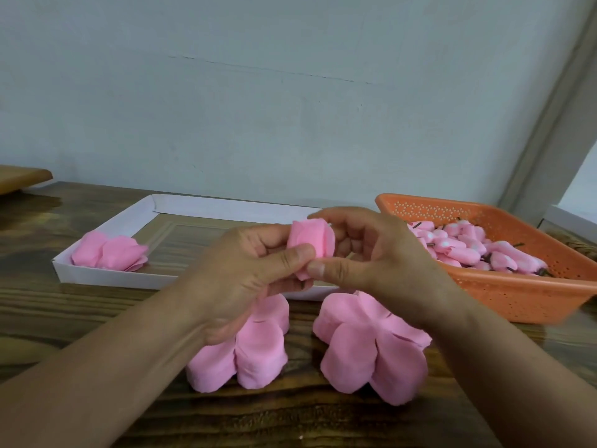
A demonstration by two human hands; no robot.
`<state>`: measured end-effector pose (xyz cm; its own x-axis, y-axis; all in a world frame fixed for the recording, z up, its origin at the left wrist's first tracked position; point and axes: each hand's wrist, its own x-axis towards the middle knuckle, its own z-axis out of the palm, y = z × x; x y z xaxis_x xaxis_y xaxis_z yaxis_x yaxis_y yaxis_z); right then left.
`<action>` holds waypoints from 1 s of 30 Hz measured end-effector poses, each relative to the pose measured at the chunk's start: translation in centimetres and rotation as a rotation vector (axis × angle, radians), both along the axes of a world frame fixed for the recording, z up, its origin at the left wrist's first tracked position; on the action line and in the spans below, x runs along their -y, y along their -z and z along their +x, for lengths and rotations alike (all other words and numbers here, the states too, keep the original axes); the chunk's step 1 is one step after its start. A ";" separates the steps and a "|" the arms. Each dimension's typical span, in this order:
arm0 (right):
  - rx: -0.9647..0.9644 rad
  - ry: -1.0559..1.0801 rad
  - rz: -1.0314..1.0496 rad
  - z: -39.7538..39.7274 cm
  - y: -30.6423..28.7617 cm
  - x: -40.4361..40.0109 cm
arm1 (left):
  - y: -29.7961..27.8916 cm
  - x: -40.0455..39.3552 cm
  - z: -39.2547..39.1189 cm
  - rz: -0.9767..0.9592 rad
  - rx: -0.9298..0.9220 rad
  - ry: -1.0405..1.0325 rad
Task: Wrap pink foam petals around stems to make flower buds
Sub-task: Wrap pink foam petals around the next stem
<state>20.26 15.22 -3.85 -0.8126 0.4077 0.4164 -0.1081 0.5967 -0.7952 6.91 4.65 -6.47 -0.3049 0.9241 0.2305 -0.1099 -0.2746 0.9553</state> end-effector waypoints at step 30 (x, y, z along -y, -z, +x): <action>-0.070 0.178 -0.124 -0.3 -0.3 1.5 | 0.3 0.3 1.7 -0.063 -0.586 -0.420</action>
